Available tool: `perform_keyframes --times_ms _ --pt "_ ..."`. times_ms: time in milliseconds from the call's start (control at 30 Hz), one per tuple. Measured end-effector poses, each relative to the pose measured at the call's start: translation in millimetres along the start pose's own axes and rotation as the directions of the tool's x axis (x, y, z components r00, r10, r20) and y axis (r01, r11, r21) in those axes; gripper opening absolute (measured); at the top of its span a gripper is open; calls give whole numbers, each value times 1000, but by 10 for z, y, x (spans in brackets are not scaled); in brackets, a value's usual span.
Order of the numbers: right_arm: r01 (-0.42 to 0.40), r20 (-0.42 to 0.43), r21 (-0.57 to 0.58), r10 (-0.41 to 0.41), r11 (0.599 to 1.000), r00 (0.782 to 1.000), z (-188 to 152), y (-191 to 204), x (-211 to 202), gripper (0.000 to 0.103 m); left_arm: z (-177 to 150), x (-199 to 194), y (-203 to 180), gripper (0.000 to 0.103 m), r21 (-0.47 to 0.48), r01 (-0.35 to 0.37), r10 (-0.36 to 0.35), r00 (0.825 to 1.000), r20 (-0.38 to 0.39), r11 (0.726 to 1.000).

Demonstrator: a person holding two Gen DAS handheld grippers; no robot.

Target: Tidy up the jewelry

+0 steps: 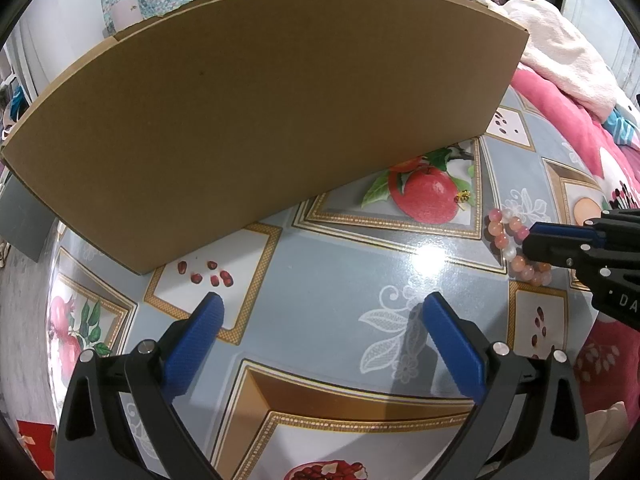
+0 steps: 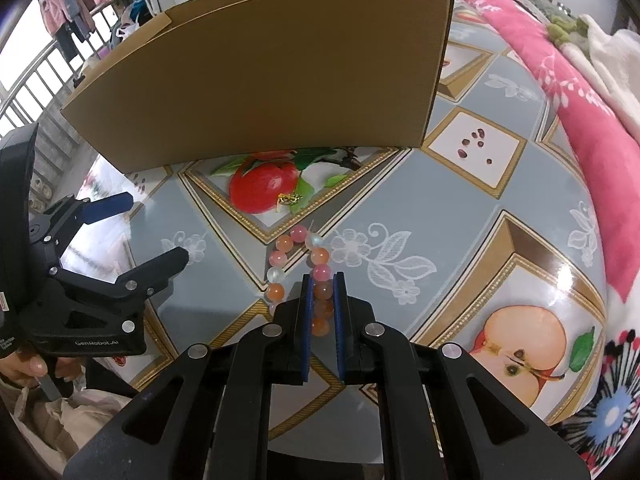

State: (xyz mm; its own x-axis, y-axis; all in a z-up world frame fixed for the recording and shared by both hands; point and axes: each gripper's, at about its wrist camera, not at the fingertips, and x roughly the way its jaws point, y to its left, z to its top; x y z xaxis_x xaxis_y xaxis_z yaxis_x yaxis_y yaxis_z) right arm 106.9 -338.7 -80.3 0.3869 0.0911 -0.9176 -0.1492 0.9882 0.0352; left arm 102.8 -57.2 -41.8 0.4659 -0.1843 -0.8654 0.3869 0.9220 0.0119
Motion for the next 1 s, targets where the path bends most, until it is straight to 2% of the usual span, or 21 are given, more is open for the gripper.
perform_keyframes --times_ms 300,733,1000 --pt "-11 -1 -11 11 1000 1000 -20 26 31 8 -3 0 -6 98 0 0 0 1000 0 1000" --pt "-29 11 -21 29 999 1000 -5 283 48 8 -26 19 -13 98 12 6 -6 1000 14 1000" --pt "-63 39 12 62 998 997 -37 295 61 8 -9 22 -5 98 16 7 -8 1000 20 1000"
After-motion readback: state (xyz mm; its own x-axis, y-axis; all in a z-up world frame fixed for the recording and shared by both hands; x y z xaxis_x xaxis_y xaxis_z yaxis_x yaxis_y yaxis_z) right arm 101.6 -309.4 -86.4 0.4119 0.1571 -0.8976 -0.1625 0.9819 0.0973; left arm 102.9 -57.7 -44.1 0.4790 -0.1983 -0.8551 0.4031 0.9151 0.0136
